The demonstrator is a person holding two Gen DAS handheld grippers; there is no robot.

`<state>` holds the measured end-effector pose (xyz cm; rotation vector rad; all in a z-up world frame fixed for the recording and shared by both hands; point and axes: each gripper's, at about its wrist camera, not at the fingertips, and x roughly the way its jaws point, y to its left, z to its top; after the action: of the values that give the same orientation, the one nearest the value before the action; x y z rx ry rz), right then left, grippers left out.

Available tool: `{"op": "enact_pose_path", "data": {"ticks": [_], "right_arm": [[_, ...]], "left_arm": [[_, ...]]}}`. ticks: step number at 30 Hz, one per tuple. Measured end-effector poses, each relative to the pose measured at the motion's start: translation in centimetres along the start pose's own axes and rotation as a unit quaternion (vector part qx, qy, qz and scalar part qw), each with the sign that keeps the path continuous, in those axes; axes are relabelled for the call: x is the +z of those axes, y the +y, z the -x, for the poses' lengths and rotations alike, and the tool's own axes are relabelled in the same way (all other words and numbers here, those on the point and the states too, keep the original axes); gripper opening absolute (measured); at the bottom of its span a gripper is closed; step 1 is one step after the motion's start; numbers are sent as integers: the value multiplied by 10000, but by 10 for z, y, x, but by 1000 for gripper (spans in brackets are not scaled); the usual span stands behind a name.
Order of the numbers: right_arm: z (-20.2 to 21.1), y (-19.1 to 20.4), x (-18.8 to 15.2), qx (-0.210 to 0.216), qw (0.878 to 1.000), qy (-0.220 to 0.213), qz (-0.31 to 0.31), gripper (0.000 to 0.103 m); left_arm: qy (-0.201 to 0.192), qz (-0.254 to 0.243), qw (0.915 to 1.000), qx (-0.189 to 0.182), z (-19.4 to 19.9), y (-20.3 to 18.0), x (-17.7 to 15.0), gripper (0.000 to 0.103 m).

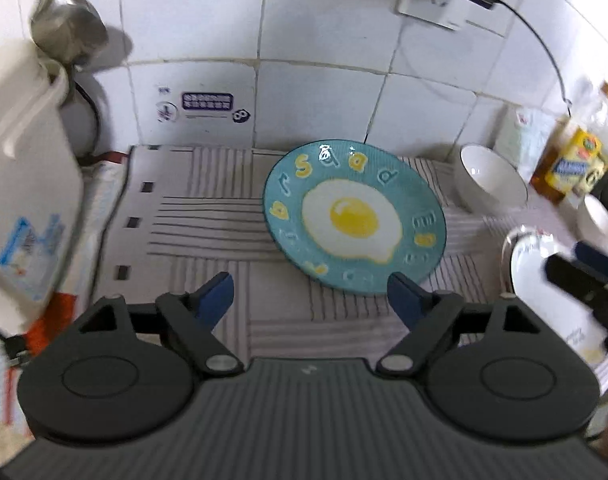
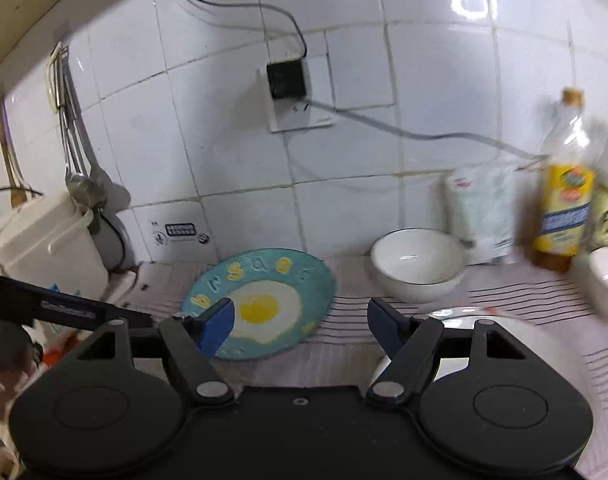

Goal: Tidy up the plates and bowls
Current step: 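Move both tools to the blue egg plate and grip its rim, then lift the blue egg plate off the cloth with both tools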

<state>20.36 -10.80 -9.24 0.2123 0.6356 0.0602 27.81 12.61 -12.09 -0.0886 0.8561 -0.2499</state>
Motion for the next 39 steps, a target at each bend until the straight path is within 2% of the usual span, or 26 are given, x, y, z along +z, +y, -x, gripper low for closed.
{"op": "enact_pose_path", "data": {"ticks": [5, 6, 9, 11, 14, 19, 20, 22, 23, 26, 28, 30, 31, 33, 35, 39], "right_arm": [[-59, -1, -13, 54, 9997, 81, -241, 78], [-59, -1, -13, 54, 9997, 81, -241, 78], [-83, -3, -15, -107, 9985, 285, -449, 78], [-97, -7, -16, -231, 9960, 467, -723, 78], [-113, -13, -19, -227, 9917, 586, -1122, 78], [-117, -5, -21, -104, 9907, 580, -1228, 76], [-117, -5, -22, -213, 9901, 597, -1252, 76], [-120, -5, -23, -391, 9889, 634, -1288, 76], [-123, -5, -24, -385, 9881, 670, -1328, 76], [-134, -5, -26, -260, 9893, 737, -1231, 62], [-137, -9, -26, -289, 9896, 697, -1224, 56], [-139, -13, -26, -311, 9888, 696, -1287, 39], [-140, -14, -26, -274, 9883, 743, -1302, 35], [-144, -13, -25, -388, 9872, 909, -1253, 20], [-150, -10, -27, -344, 9860, 1123, -1182, 20], [-151, -9, -28, -370, 9848, 1117, -1276, 21]], "left_arm": [[61, 366, 9993, 64, -39, 17, 12, 85], [76, 381, 9992, 55, -46, 20, 15, 85], [159, 240, 9995, 134, -68, 25, 21, 85], [259, 68, 9991, 342, -83, 25, 25, 85], [257, -145, 9985, 463, -99, 23, 28, 83], [154, 290, 9986, 423, -108, 39, 39, 81], [155, 289, 9986, 407, -110, 40, 41, 80], [249, 259, 9986, 395, -115, 41, 43, 73], [318, 233, 9983, 428, -118, 40, 44, 65], [444, 184, 9978, 452, -124, 38, 41, 53], [507, 275, 9975, 399, -123, 40, 38, 43], [462, 348, 9979, 296, -121, 42, 35, 31], [467, 397, 9978, 237, -120, 42, 35, 27], [532, 551, 9967, 270, -120, 43, 36, 24], [622, 610, 9954, 389, -119, 39, 39, 24], [615, 667, 9949, 437, -120, 38, 39, 24]]}}
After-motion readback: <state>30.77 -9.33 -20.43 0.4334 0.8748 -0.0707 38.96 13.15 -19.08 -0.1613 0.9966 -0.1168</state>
